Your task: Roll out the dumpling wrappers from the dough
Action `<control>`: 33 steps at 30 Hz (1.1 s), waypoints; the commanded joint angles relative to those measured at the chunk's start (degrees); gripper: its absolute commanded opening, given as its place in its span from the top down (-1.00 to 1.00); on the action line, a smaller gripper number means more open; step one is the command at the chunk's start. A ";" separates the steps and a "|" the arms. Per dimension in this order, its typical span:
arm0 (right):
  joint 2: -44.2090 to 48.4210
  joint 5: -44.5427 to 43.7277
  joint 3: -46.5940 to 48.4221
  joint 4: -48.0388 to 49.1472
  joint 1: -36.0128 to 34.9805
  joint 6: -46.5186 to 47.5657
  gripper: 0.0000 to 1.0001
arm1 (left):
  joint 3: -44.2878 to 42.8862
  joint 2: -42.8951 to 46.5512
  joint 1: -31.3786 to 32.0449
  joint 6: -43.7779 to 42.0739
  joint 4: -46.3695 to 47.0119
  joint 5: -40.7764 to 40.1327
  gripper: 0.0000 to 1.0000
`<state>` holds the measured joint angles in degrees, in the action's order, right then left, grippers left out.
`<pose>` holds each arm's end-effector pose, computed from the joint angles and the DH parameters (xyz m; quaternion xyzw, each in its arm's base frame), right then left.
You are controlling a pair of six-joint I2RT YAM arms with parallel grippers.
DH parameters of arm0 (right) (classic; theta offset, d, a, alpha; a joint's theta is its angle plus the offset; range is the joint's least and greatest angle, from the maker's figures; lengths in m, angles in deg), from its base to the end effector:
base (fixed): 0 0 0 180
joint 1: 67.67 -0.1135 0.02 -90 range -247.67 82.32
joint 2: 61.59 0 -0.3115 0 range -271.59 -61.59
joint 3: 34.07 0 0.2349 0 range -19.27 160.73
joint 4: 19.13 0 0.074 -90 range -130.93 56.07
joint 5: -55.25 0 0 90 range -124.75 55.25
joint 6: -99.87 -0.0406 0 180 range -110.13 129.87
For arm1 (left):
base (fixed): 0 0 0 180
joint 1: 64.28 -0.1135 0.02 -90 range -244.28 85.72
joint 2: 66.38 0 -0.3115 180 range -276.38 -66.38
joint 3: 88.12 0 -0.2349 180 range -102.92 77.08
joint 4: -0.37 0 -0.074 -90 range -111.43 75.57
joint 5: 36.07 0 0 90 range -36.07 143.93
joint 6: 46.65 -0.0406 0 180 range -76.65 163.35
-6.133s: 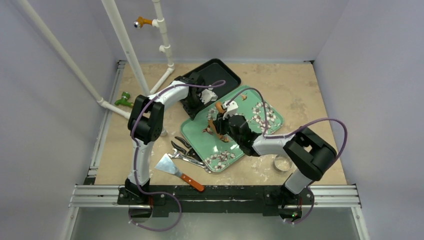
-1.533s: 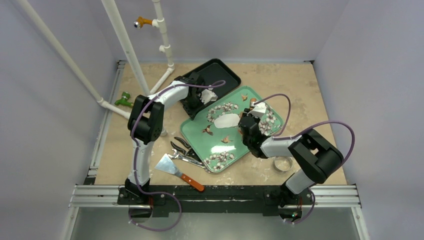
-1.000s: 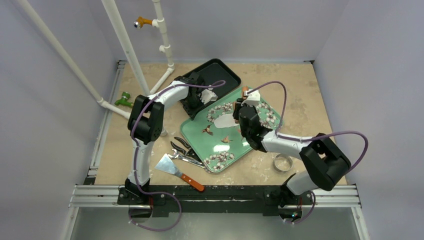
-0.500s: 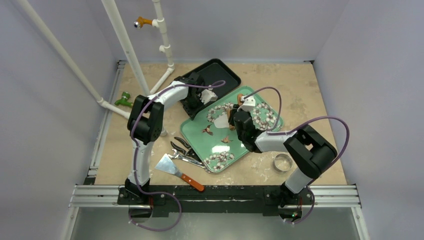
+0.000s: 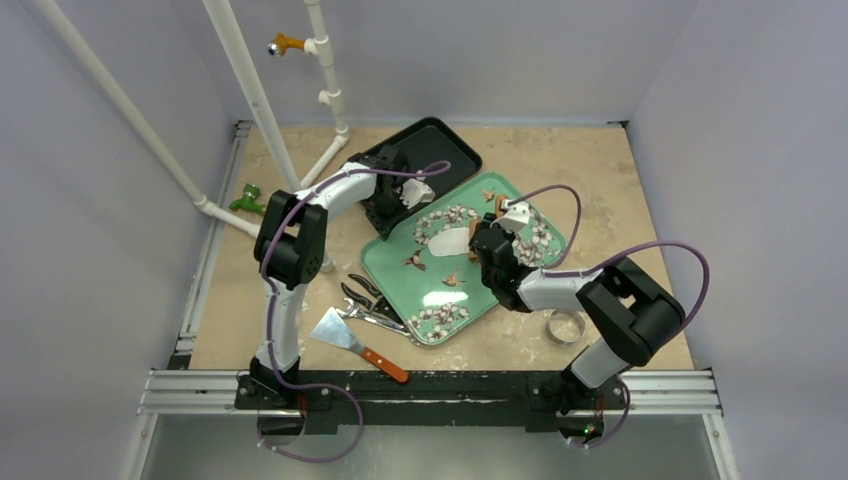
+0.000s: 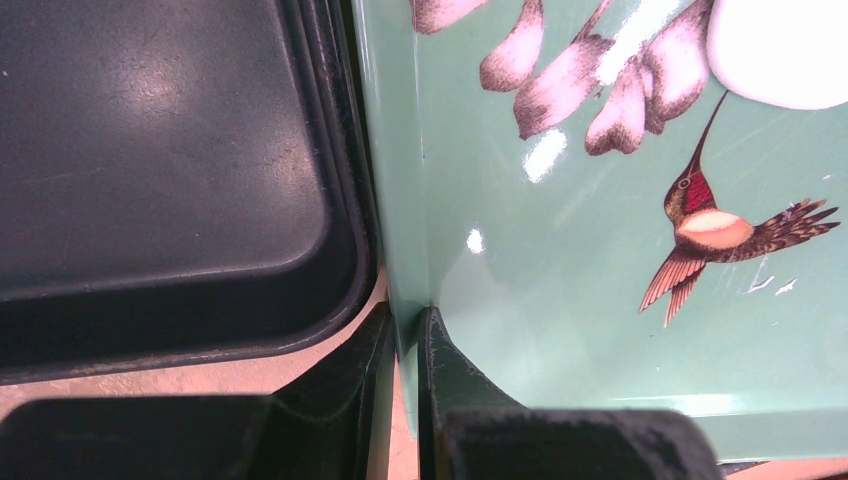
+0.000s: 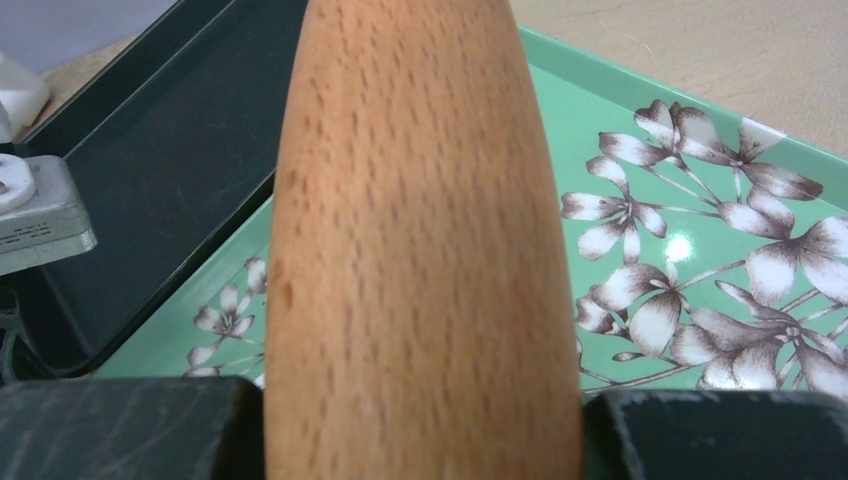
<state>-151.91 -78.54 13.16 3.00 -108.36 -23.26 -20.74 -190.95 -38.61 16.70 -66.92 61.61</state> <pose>0.2380 0.1676 0.2276 0.1605 0.7768 0.0701 0.6050 0.4013 -0.1989 0.2091 0.4436 0.8888 -0.0659 0.0941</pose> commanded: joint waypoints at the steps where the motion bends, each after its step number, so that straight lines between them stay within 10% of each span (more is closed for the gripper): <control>1: 0.31 -2.92 -2.34 -9.91 1.73 -1.77 1.00 | 2.49 -0.28 -0.89 -3.36 -0.01 -3.89 1.00; 11: 5.65 0.62 -5.02 -8.96 5.44 -3.45 1.00 | 2.19 -0.67 -0.89 -3.40 0.08 -3.90 1.00; 19: 10.25 0.76 5.13 -7.45 0.22 14.81 1.00 | 2.06 -0.68 -0.89 -3.31 -0.01 -3.92 1.00; 33: -11.53 1.91 11.77 -0.79 -6.70 18.56 1.00 | 2.28 -0.53 -0.89 -3.50 0.10 -3.86 1.00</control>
<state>-161.29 -73.05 23.73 3.46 -114.85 -5.16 -20.50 -190.76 -38.63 16.68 -66.66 61.61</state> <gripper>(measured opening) 0.262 0.088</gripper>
